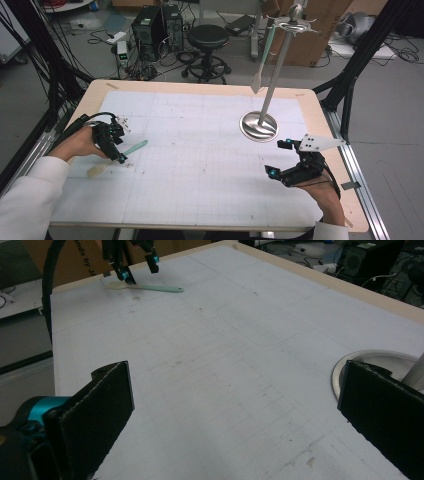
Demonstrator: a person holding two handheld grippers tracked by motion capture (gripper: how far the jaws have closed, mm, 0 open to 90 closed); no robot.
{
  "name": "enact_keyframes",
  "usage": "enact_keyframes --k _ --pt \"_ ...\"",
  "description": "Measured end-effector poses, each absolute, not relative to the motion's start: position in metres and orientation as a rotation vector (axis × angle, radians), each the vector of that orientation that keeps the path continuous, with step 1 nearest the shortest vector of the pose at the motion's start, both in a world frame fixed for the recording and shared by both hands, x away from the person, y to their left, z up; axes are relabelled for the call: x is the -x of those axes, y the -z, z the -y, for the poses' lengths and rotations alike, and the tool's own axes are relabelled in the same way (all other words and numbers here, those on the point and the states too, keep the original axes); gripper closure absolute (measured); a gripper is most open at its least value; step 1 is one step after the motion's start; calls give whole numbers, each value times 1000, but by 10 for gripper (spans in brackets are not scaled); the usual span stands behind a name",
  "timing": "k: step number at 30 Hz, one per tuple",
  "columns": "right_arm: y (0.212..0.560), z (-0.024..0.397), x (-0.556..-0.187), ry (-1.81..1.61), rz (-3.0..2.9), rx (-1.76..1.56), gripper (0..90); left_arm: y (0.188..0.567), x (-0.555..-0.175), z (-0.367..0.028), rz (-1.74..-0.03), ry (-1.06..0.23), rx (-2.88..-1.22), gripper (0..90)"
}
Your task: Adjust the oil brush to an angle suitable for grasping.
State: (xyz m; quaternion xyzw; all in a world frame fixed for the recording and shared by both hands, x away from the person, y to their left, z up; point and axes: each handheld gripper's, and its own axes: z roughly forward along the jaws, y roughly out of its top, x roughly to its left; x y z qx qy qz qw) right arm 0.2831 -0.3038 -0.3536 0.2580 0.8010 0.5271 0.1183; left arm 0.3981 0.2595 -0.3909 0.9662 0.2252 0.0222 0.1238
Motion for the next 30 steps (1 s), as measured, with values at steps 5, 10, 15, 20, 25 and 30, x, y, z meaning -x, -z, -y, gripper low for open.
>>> enact_keyframes --k 5,10,15,20,25,30 --pt "354 305 -283 -1542 -2344 -762 2 395 -399 -260 -689 -60 -2830 320" --pt "354 304 -284 -1536 -2342 -753 2 401 -398 -261 -698 -39 -2851 370" --pt "354 303 -283 -1537 -2346 -761 2 404 -398 -263 -719 -11 -2857 436" --pt "355 302 -284 -1532 -2351 -754 2 405 -398 -262 -735 25 -2856 524" --pt "355 302 -284 -1534 -2350 -756 2 405 -399 -263 -764 24 -2856 616" --pt "356 302 -284 -1535 -2352 -762 2 405 -399 -265 -785 21 -2870 697"
